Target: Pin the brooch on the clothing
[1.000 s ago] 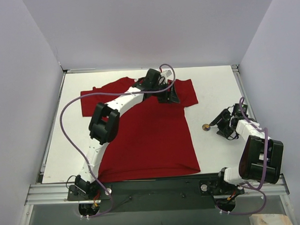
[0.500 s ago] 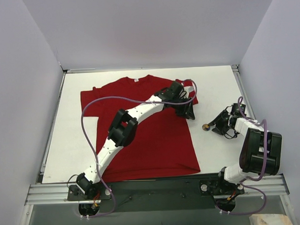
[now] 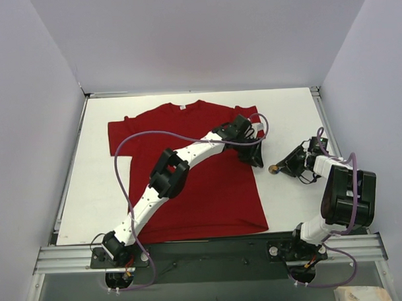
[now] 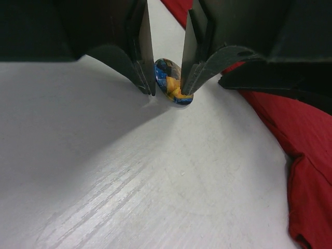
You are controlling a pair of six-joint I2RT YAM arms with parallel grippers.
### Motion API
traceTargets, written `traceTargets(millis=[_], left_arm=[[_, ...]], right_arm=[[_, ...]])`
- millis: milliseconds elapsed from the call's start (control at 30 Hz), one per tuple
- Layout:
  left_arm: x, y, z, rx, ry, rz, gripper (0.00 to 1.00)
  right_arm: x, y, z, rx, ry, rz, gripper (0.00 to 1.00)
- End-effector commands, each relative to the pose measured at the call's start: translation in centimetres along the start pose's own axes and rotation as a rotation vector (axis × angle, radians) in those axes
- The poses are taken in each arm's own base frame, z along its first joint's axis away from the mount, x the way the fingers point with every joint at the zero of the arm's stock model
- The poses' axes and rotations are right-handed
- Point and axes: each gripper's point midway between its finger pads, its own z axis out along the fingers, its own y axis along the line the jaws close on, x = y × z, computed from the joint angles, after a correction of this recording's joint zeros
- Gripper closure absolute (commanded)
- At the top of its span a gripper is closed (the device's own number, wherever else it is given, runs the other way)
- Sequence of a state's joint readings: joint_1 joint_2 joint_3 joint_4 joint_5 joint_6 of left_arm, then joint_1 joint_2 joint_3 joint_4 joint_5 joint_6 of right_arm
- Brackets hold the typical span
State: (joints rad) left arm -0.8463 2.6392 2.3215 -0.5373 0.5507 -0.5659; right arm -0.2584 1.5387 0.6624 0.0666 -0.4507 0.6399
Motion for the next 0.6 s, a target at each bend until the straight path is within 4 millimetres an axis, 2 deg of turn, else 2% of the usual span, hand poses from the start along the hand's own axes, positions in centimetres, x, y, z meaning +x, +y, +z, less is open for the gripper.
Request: traceTargets(millis=[0,200,567], left_arm=[[-0.5,-1.2,0.6,0.026,-0.016,0.017,0.52],[0.3,-1.0,1.7,0.029,0.0,-0.007,0.52],[1.5,-0.1,2.2,0.007,0.03,-0.029,0.51]], right_arm=[[0.4,0.5,0.5,-0.006,0.029,-0.006,0.72],[1.3,1.4,1.0,-0.02,0.069,-0.03,0.73],[3.3,2.4,1.1,-0.087,0.123,-0.014,0.74]])
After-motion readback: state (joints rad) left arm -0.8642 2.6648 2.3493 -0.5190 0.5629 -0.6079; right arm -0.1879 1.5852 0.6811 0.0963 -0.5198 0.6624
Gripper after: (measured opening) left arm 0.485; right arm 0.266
